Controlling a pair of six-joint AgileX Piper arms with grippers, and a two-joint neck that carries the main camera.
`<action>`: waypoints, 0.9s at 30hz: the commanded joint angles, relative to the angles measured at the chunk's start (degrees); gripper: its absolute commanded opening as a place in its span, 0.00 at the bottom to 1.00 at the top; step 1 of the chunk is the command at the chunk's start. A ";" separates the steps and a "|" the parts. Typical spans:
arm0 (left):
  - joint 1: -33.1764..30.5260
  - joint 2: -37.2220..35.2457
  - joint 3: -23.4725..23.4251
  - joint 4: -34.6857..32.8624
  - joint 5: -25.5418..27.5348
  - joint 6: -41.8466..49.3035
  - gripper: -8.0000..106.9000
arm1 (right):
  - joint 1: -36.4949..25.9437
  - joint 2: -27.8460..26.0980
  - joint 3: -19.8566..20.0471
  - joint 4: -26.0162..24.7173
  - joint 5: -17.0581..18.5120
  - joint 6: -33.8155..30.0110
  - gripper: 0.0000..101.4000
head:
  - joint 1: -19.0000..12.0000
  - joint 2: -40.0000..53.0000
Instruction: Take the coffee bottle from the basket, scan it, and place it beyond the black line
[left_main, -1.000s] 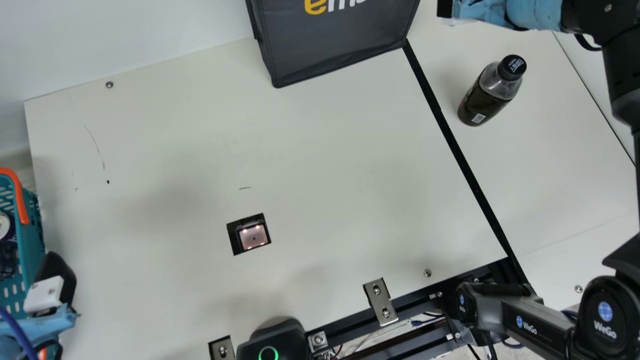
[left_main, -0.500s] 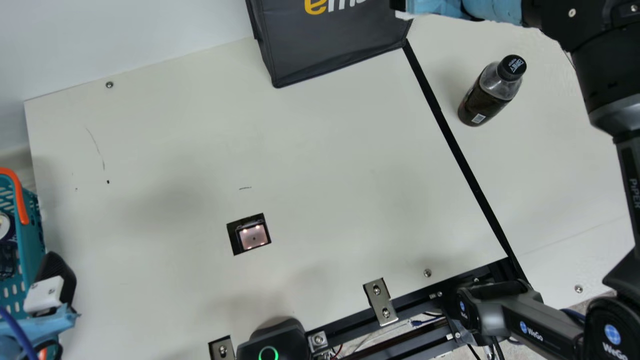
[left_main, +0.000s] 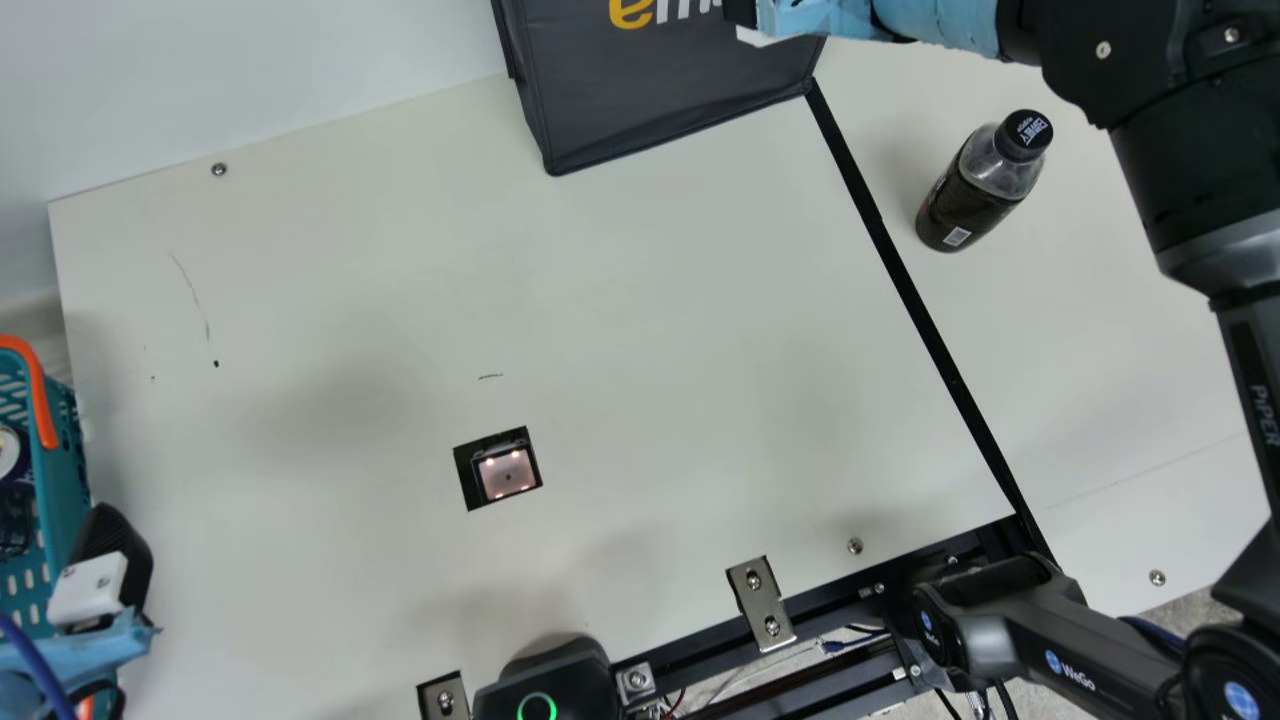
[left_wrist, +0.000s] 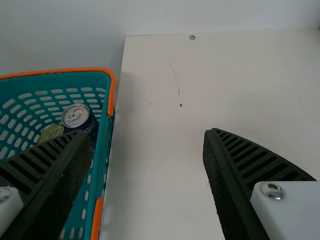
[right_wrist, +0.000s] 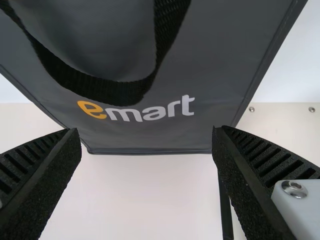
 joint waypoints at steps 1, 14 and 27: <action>0.00 0.00 0.00 0.00 0.00 0.00 0.85 | 0.45 -0.17 0.08 -0.44 -0.19 0.32 0.90 | -1.57 -0.13; 0.00 0.00 0.00 0.00 0.00 0.00 0.85 | 2.48 -1.53 1.00 -1.95 -0.80 1.78 0.90 | -1.57 -0.13; -0.77 1.34 -7.01 0.63 6.60 -0.92 0.85 | 2.58 -8.95 4.21 -3.77 4.18 2.48 0.90 | -1.57 9.20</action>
